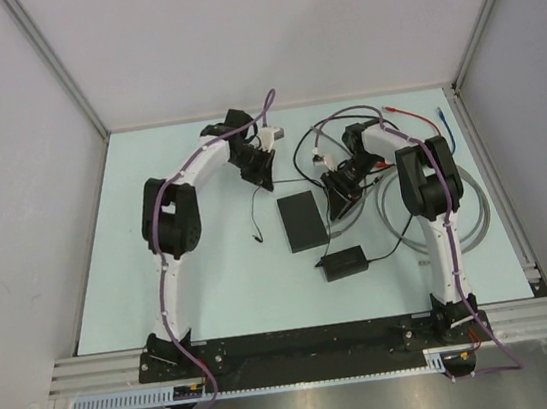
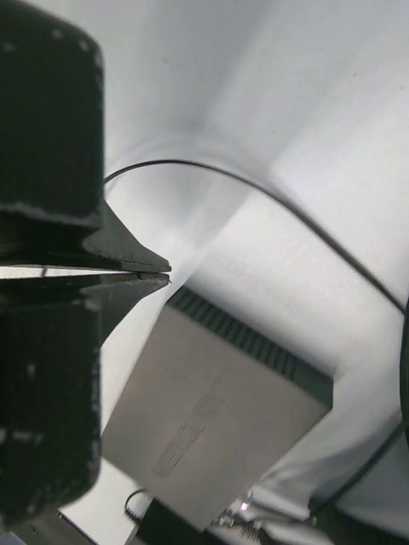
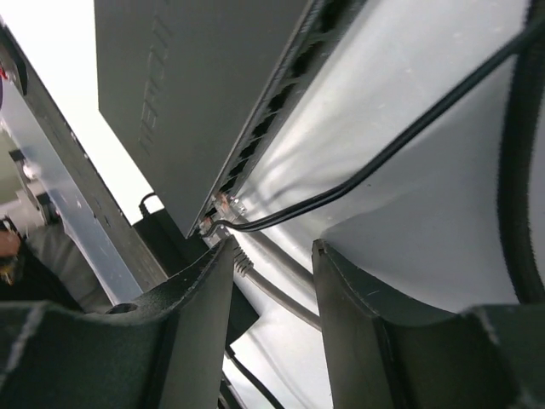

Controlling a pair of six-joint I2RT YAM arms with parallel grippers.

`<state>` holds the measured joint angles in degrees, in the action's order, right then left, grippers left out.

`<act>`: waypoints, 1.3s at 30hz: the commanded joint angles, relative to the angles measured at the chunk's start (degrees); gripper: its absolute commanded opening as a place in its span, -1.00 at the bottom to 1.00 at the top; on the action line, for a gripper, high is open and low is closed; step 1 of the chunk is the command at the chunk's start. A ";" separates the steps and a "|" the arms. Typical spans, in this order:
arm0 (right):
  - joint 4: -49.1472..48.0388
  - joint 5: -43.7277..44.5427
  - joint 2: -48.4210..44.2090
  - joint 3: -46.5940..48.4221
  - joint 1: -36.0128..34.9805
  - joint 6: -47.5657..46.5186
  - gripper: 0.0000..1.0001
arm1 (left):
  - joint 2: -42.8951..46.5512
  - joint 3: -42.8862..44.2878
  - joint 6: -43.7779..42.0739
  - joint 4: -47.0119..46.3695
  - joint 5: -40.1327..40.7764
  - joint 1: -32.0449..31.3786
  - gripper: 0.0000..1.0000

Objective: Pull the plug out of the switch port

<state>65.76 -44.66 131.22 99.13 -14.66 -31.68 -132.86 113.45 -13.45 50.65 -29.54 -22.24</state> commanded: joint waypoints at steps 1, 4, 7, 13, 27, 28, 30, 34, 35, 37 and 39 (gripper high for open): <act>-10.45 9.33 0.27 -0.08 -0.20 3.02 -0.05 | 11.99 -5.76 1.59 -2.84 -4.28 0.35 -0.97; -12.40 9.33 0.97 -0.43 -0.99 3.82 -0.05 | 12.80 -9.37 3.08 -3.46 -10.78 0.00 -0.97; -12.85 8.11 1.93 0.01 -1.78 3.82 -0.05 | 11.66 -11.92 3.69 -3.37 -14.49 -0.70 -0.97; -8.20 1.34 3.95 2.29 -0.81 0.14 -0.07 | 7.53 -12.46 3.44 -3.46 -14.85 -1.49 -1.00; 4.20 0.28 6.77 3.97 -2.66 -11.82 -0.20 | 4.01 -10.35 4.14 -4.16 -14.67 -2.19 -1.00; 4.38 0.54 6.68 3.62 -2.66 -12.17 -0.20 | 3.92 -10.35 4.14 -4.16 -14.58 -2.19 -1.00; 4.82 0.28 6.59 3.44 -2.75 -12.61 -0.21 | 4.01 -10.26 4.22 -4.16 -14.41 -2.37 -1.00; 5.79 0.19 6.86 3.44 -3.10 -13.49 -0.20 | 4.01 -10.35 4.22 -4.16 -13.97 -2.46 -1.00; 5.61 0.19 7.03 3.52 -3.19 -13.49 -0.21 | 4.18 -10.44 4.22 -4.25 -13.79 -2.46 -1.00; 5.70 0.10 7.21 3.61 -3.10 -13.41 -0.21 | 4.10 -10.44 4.22 -4.16 -13.62 -2.55 -1.00; 5.61 0.19 7.56 3.96 -3.27 -13.23 -0.22 | 4.27 -10.62 4.22 -4.16 -13.09 -2.72 -1.00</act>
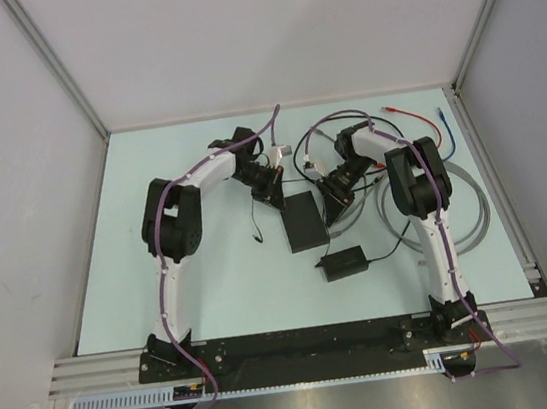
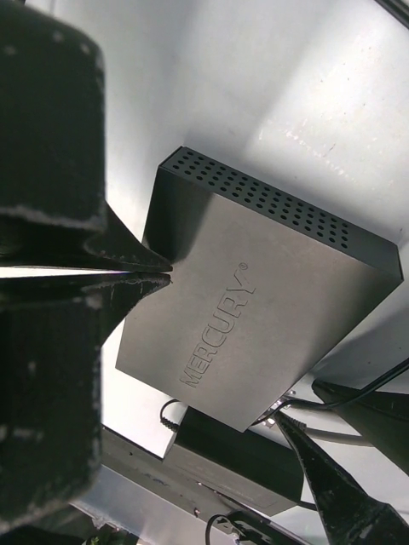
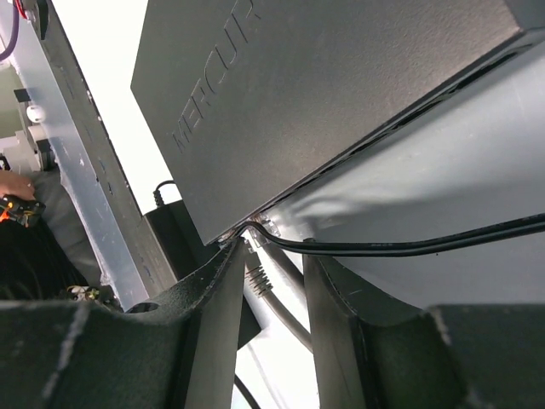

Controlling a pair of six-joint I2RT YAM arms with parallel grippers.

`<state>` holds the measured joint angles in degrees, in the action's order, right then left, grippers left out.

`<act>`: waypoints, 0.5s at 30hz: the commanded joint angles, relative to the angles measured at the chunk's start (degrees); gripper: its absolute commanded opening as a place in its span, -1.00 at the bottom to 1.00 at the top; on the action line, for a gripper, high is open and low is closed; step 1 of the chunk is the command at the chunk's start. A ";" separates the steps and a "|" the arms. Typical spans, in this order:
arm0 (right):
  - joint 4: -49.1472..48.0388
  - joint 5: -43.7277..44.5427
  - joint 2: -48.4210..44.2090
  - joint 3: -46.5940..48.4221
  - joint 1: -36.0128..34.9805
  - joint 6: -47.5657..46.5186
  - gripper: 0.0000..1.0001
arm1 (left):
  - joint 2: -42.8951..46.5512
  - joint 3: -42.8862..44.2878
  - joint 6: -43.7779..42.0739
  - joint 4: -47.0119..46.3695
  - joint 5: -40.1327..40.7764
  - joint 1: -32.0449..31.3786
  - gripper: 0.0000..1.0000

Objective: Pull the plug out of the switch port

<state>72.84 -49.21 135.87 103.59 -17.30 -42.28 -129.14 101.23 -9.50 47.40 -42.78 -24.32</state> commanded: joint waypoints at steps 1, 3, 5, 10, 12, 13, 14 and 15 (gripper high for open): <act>-1.38 4.74 2.99 -0.41 -0.72 -2.54 -0.23 | 0.56 1.51 0.27 -0.90 0.33 -0.65 -1.00; -1.21 4.74 3.26 -0.15 -0.89 -2.54 -0.24 | 0.56 1.43 0.27 -0.99 0.51 -0.82 -1.00; -1.21 4.83 3.34 -0.06 -1.24 -2.37 -0.25 | 0.56 1.43 0.27 -0.99 0.68 -0.91 -1.00; -1.12 5.18 3.78 0.03 -1.68 -1.93 -0.27 | 0.29 1.60 0.27 -0.99 1.04 -0.91 -1.00; -1.12 5.35 3.87 0.03 -1.95 -1.58 -0.28 | 0.21 1.69 0.36 -0.90 1.12 -0.91 -1.00; -1.03 5.35 4.05 0.03 -1.95 -1.58 -0.30 | 0.12 1.78 0.36 -0.90 1.04 -0.91 -1.00; -1.21 5.53 4.05 -0.05 -2.04 -1.49 -0.31 | 0.12 1.78 0.44 -0.90 1.21 -0.91 -1.00; -1.21 5.88 4.05 -0.06 -2.04 -1.31 -0.33 | 0.12 1.69 0.36 -0.90 1.21 -0.91 -1.00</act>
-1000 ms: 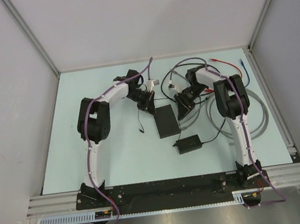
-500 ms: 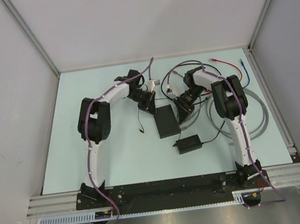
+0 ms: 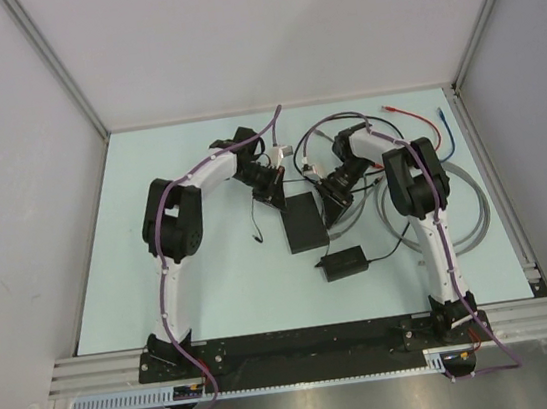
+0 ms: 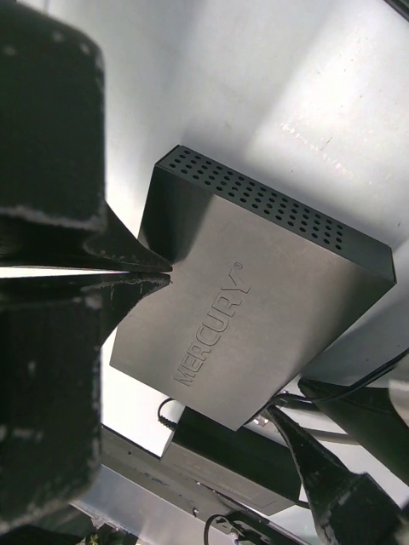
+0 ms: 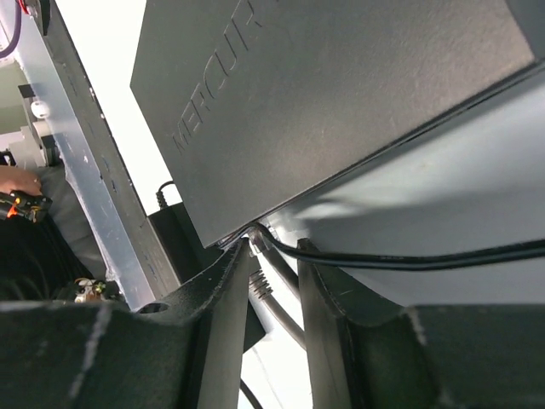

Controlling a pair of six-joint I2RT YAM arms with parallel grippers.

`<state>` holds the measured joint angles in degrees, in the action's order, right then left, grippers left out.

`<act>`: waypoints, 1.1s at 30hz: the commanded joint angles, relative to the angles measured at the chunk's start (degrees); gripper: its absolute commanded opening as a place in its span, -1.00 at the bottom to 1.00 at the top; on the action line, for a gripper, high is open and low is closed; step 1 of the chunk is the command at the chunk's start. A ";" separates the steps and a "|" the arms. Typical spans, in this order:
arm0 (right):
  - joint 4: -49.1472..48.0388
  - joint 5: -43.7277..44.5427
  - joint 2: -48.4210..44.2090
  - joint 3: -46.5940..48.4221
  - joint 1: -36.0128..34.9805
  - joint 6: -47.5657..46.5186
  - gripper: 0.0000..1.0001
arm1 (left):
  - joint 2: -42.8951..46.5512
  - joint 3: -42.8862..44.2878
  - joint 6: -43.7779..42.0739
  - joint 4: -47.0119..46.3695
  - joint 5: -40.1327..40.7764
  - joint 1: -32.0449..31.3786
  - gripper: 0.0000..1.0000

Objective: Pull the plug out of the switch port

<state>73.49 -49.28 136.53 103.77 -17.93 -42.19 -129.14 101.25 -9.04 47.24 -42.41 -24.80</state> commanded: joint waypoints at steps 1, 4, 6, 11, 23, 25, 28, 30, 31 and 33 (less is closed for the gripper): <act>-2.12 6.12 3.48 -0.14 -1.40 -1.22 -0.38 | 0.03 1.67 -0.10 -0.75 1.02 -0.43 -1.00; -2.39 6.74 3.66 -0.14 -1.49 -0.87 -0.55 | -0.06 1.58 -0.01 -0.84 1.28 -0.43 -1.00; -2.48 7.52 3.83 0.03 -1.49 -0.52 -0.64 | 0.03 1.58 0.07 -0.92 1.28 -0.43 -1.00; -4.05 10.95 3.40 -0.49 -1.75 1.93 -0.89 | -0.06 1.67 0.16 -0.93 1.72 -0.43 -1.00; -3.36 16.76 2.60 1.70 -1.75 2.64 -1.00 | -0.15 1.67 0.42 -1.19 2.34 -0.43 -1.00; -3.36 16.41 2.51 1.79 -1.84 2.56 -1.00 | -0.15 1.58 0.42 -1.19 2.25 -0.52 -1.00; -1.52 15.62 2.77 2.49 -1.84 1.24 -1.00 | -0.23 1.58 0.51 -1.10 2.16 -0.52 -1.00; 1.46 14.65 3.13 3.11 -1.93 -0.42 -1.00 | -0.32 1.67 0.51 -1.19 2.16 -0.52 -1.00; 1.91 14.65 3.22 3.20 -1.84 -1.22 -1.00 | -0.32 1.67 0.43 -1.19 1.99 -0.43 -1.00; 2.96 15.26 2.87 2.76 -1.75 -2.27 -1.00 | -0.41 1.75 0.51 -1.19 1.81 -0.43 -1.00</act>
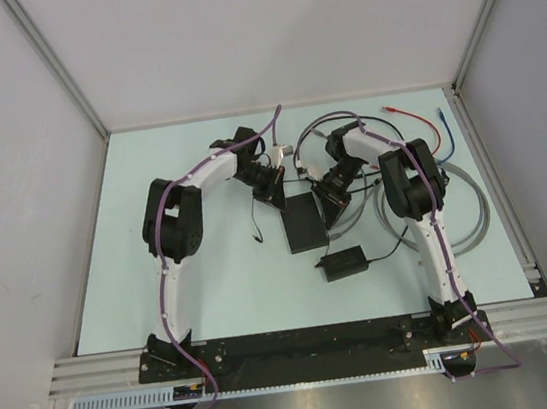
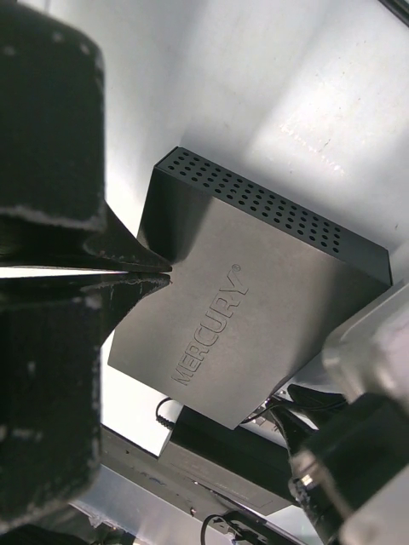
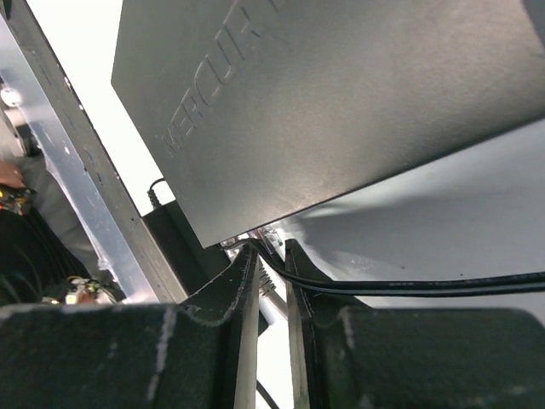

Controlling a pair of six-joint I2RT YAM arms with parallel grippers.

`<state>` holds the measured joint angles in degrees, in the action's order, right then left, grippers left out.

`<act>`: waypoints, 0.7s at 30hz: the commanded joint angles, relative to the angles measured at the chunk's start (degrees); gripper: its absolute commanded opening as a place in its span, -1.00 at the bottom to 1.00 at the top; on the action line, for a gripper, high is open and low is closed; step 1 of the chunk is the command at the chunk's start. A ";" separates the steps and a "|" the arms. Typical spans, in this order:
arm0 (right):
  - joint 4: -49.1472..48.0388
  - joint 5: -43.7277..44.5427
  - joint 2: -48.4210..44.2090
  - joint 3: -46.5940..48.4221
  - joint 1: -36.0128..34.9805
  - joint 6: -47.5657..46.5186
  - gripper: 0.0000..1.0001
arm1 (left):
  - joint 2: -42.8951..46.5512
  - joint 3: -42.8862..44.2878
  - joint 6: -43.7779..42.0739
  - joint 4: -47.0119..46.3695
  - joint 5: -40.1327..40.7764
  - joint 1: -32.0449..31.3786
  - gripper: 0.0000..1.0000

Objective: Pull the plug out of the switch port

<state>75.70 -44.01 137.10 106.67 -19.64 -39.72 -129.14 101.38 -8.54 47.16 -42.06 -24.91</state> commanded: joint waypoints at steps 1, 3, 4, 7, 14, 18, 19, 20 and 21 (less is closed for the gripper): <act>1.20 10.00 2.21 -0.15 0.21 -5.53 -1.00 | -0.58 1.71 -0.08 -1.01 1.20 -0.32 -1.00; 1.81 9.47 1.68 -0.15 0.83 -5.80 -1.00 | -0.93 1.71 0.18 -0.93 0.84 -0.32 -1.00; 1.82 9.29 1.16 -0.15 1.35 -5.72 -1.00 | -0.85 1.63 0.19 -0.93 0.58 -0.32 -1.00; 1.73 9.56 0.54 0.20 2.41 -5.80 -1.00 | -0.85 1.71 0.36 -1.10 0.14 -0.23 -1.00; 4.53 9.56 0.19 3.45 2.68 -7.55 -1.00 | -1.02 1.63 0.89 -1.54 -0.91 0.30 -1.00; 7.70 4.47 -2.18 8.19 2.76 -9.58 -1.00 | 0.03 1.19 0.98 -1.80 -1.53 0.73 -1.00; 7.97 3.76 -2.36 11.16 2.68 -9.15 -1.00 | 0.12 0.92 0.98 -1.98 -1.70 0.91 -1.00; 8.14 3.58 -2.62 13.19 2.76 -8.53 -1.00 | 0.21 0.83 0.98 -2.07 -1.71 1.00 -1.00; 8.06 3.58 -2.71 15.12 3.02 -7.22 -1.00 | 0.38 0.66 1.24 -2.16 -1.88 1.09 -1.00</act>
<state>78.39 -38.98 137.21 113.32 -16.82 -46.87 -129.36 101.38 -7.90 46.37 -42.76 -24.49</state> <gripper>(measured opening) 0.140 0.004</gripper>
